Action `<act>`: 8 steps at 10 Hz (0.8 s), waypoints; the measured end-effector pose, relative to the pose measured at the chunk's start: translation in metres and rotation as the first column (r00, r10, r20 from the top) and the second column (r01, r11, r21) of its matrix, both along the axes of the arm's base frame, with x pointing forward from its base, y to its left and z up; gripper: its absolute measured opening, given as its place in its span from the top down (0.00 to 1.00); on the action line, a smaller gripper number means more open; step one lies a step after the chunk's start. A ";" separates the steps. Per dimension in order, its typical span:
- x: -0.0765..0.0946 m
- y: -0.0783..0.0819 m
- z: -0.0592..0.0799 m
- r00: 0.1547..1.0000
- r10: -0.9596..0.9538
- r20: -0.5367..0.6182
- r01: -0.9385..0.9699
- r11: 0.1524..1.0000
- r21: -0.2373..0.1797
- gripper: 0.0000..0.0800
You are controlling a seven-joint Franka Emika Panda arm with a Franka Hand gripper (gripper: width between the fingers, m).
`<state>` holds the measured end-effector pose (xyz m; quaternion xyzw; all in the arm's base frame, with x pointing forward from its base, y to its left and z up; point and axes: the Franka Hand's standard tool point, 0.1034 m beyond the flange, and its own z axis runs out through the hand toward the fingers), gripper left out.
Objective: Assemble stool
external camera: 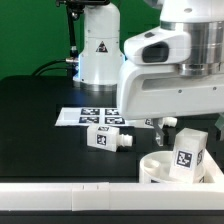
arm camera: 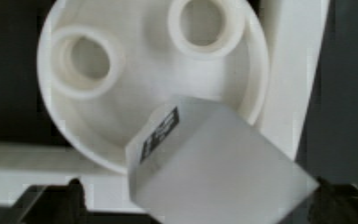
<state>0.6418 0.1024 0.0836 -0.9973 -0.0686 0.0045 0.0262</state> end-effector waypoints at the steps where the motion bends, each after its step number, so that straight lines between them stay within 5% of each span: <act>1: 0.000 -0.002 -0.002 0.999 0.043 0.000 -0.043 0.999 -0.001 0.20; 4: 0.000 -0.005 -0.003 0.961 0.278 0.009 -0.278 0.961 -0.004 0.19; 7: 0.000 0.000 0.024 0.724 0.689 0.025 -0.686 0.723 -0.077 0.19; 8: -0.002 -0.002 0.022 0.679 0.734 0.019 -0.731 0.678 -0.075 0.19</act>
Offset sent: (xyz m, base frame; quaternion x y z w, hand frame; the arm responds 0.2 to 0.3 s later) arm 0.0000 0.0000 0.0000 0.0000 0.0000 -0.1938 0.9810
